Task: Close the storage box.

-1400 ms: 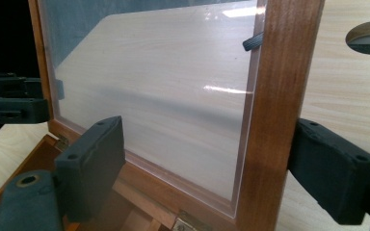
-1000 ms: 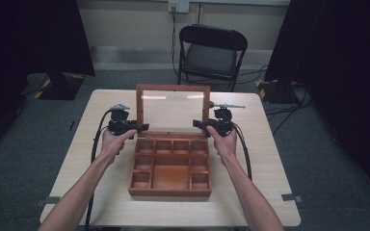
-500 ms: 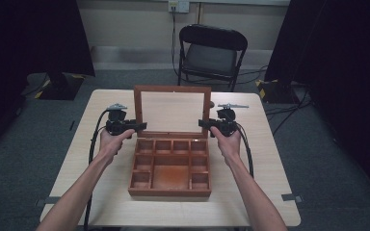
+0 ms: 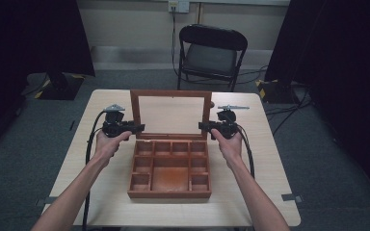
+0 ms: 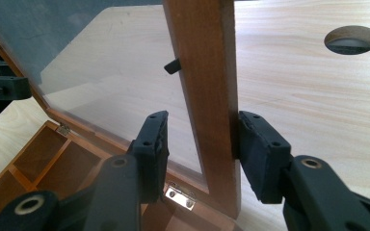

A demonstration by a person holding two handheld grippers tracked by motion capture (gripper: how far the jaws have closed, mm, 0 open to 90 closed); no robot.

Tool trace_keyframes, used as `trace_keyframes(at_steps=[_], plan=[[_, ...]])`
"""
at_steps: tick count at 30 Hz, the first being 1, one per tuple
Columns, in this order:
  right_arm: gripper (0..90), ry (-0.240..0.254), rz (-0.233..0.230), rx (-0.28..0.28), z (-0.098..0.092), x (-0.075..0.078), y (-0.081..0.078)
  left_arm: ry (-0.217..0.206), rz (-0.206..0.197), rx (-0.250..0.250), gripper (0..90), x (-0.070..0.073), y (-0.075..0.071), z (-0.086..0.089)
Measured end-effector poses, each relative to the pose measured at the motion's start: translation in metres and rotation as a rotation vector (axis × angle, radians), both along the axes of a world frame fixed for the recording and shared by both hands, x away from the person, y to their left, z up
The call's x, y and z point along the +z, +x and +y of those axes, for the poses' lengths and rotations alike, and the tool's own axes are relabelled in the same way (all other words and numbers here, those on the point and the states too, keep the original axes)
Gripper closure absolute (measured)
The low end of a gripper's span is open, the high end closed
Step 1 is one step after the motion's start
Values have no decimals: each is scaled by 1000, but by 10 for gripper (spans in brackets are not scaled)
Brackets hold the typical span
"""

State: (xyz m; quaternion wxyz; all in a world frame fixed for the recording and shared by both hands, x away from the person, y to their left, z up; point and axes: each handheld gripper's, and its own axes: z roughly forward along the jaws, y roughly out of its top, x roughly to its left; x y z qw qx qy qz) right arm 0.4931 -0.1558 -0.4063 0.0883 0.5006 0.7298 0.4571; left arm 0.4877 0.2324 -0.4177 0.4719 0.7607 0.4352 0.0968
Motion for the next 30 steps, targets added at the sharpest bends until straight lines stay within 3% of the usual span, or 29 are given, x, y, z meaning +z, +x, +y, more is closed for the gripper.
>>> trace_keyframes(at_steps=[6, 14, 17, 20, 28, 30], plan=[[526, 15, 15, 4, -1, 2, -6, 6, -5, -10, 566, 5, -5, 1], [482, -9, -12, 18, 0, 6, -21, 31, -27, -40, 537, 10, -15, 0], [409, 28, -10, 15, -1, 3, -23, 7, -37, -35, 531, 7, -17, 1], [341, 43, -7, 28, 1, 5, -24, 21, -42, -43, 532, 9, -18, 0], [395, 61, -32, 37, -4, 12, -31, 13, -44, -47, 509, 9, -26, 2], [389, 58, -35, 37, -3, 12, -33, -8, -38, -41, 503, 9, -27, 3]])
